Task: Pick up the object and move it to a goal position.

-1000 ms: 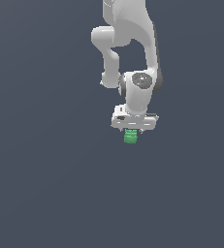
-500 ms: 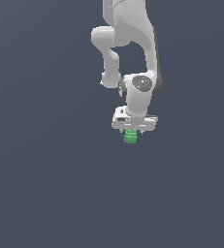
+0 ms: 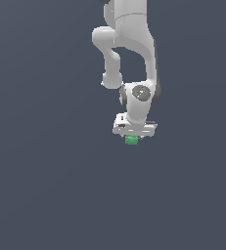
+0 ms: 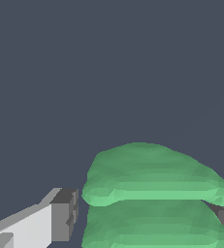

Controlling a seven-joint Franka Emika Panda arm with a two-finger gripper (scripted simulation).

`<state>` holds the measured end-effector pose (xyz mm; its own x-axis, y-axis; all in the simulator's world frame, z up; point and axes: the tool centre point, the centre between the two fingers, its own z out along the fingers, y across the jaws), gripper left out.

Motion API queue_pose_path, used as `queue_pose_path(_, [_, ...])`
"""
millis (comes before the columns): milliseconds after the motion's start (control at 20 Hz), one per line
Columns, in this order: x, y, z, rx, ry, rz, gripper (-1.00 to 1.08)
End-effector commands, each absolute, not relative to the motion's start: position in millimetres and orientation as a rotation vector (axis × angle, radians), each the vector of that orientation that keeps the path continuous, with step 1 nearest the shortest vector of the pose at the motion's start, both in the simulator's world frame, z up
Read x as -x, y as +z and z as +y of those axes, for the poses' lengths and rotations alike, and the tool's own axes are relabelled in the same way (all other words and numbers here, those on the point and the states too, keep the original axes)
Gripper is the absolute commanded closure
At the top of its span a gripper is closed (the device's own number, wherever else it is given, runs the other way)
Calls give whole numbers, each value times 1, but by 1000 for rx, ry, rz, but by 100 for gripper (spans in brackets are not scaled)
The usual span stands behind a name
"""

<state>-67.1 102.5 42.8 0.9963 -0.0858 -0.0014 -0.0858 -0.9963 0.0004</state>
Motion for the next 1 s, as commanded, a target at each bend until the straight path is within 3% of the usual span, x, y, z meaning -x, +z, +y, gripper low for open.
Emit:
queue_pose_path(0, [66, 40, 103, -3139, 0, -135, -92])
queue_pose_path(50, [66, 40, 103, -3139, 0, -135, 108])
queue_pose_path(950, [56, 45, 111, -3139, 1, -134, 108])
